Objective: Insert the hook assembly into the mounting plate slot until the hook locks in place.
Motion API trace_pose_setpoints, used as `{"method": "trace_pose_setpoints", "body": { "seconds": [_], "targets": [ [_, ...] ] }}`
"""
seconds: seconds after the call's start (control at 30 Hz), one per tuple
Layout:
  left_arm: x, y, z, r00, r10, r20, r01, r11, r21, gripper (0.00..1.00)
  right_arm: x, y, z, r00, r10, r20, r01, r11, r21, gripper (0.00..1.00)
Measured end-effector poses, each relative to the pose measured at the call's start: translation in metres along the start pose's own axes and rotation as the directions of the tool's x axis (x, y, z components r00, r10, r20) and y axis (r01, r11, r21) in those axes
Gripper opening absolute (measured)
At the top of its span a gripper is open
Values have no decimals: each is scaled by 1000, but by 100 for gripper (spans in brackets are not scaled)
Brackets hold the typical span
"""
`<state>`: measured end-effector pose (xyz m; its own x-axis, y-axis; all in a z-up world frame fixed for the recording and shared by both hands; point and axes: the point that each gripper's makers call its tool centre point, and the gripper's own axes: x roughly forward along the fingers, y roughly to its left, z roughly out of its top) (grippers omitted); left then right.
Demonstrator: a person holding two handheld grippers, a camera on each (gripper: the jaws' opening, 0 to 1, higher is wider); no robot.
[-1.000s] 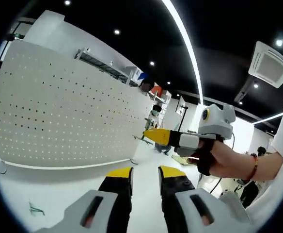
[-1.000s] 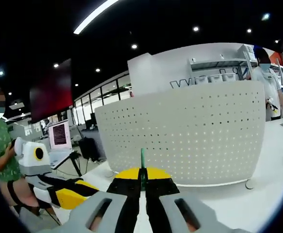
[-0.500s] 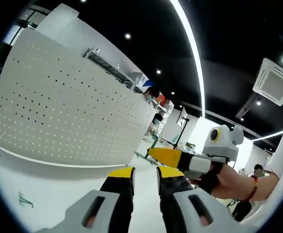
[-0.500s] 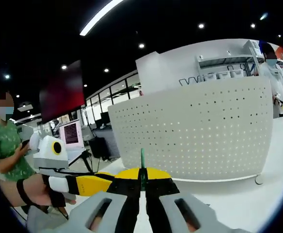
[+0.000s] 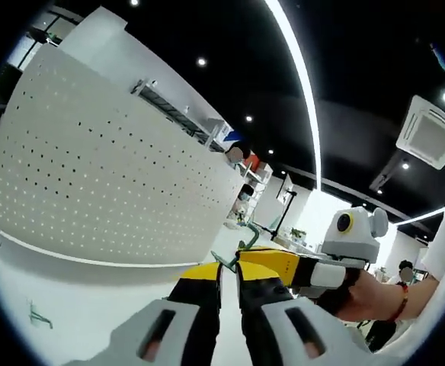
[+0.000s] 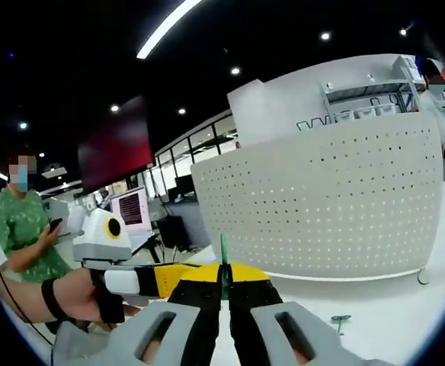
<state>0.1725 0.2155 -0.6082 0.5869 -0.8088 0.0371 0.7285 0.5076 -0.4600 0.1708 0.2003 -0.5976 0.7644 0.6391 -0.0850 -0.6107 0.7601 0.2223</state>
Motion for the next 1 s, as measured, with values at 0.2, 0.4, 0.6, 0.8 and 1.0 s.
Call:
{"method": "trace_pose_setpoints", "body": {
  "seconds": [0.2,0.4,0.6,0.8,1.0],
  "targets": [
    [-2,2,1,1000,1,7,-2,999,40,5,1,4,-4,1000,22,-18,-22,1000,2,1],
    [-5,4,6,1000,20,19,-22,994,107,2,2,5,-10,998,27,-48,-27,999,-19,0],
    [-6,5,8,999,30,21,-33,989,146,2,3,11,-13,996,52,-66,-56,997,-61,0],
    [-7,8,2,999,50,-7,-48,981,185,2,4,11,-10,997,53,-61,-58,996,-72,5],
    [-6,3,2,999,47,-12,-43,974,222,2,5,9,-14,995,42,-95,-50,995,-89,4]
  ]
}}
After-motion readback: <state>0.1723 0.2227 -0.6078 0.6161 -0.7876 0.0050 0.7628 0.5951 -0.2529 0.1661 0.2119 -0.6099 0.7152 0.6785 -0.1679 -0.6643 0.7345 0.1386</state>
